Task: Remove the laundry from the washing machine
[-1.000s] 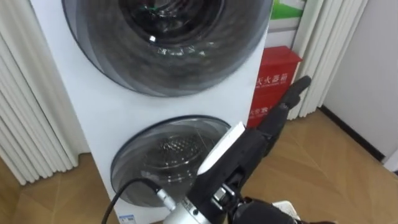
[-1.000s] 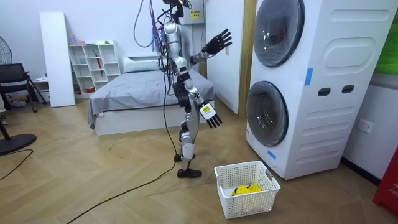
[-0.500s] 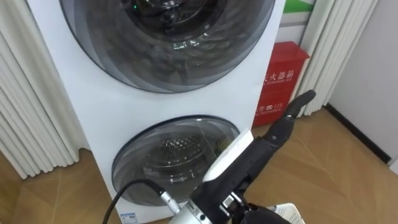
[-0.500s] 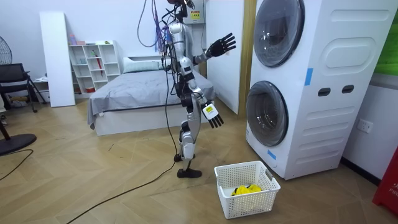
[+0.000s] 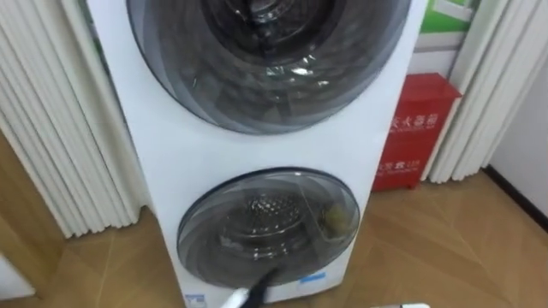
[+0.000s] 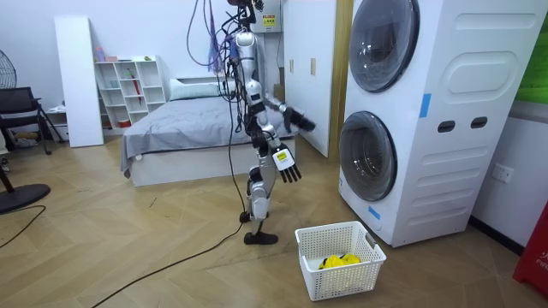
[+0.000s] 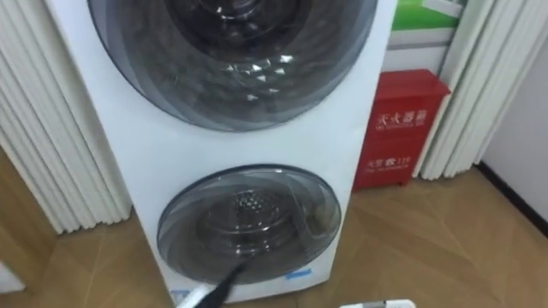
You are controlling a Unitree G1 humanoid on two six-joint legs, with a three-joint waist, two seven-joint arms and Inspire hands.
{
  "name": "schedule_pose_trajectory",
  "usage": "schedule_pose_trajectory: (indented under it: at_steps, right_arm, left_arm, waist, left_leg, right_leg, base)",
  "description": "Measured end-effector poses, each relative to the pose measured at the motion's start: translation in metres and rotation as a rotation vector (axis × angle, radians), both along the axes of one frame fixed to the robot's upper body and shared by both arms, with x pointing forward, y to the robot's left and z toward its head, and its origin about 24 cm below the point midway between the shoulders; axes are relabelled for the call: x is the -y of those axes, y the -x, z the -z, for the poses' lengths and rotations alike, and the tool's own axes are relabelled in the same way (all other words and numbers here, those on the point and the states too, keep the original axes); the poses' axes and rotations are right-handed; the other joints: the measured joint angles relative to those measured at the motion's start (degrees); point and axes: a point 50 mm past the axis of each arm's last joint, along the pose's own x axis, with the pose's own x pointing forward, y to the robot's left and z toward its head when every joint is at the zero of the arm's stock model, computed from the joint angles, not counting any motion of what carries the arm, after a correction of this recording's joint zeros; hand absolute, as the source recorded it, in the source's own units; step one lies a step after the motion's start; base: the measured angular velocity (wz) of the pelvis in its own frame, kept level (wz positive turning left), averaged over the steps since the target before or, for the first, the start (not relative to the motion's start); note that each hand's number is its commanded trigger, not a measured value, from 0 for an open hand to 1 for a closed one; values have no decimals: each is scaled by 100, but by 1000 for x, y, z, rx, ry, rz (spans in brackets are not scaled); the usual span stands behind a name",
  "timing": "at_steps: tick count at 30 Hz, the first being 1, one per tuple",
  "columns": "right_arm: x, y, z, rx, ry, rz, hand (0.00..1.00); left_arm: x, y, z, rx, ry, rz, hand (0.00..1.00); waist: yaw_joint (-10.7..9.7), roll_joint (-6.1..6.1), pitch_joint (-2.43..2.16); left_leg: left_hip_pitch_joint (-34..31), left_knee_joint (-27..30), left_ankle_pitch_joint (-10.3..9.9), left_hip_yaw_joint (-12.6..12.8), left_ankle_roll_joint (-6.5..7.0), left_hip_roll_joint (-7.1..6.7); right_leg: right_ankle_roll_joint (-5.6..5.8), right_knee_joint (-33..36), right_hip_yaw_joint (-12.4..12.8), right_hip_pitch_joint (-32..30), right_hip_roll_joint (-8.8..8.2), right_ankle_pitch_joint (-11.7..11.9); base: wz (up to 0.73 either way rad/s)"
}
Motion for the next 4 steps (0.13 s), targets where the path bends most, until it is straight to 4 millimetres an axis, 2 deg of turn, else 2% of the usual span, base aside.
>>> schedule_pose_trajectory:
  at_steps: [1,3,4]
  right_arm:
    - [1,4,0,-4,-3,19,0]
    - [4,11,0,-13,-17,72,0]
    - [5,11,1,-17,-21,79,0]
  left_arm:
    - [-13,10,8,-48,-35,-64,0]
    - [-53,50,25,-184,-161,-281,0]
    - [-61,58,27,-208,-193,-318,0]
  waist:
    - [39,-3,-1]
    - [125,-9,-2]
    - [157,0,3]
  left_leg:
    - [-6,-2,-3,-10,-5,0]
    - [-11,-54,-10,-14,-15,-2]
    - [-3,-74,-11,-15,-15,-4]
  right_leg:
    - [2,-2,1,0,2,-3]
    - [6,-7,-11,-28,4,-5]
    - [6,-11,-13,-28,3,-5]
  base:
    - [6]
    - [0]
    - [0]
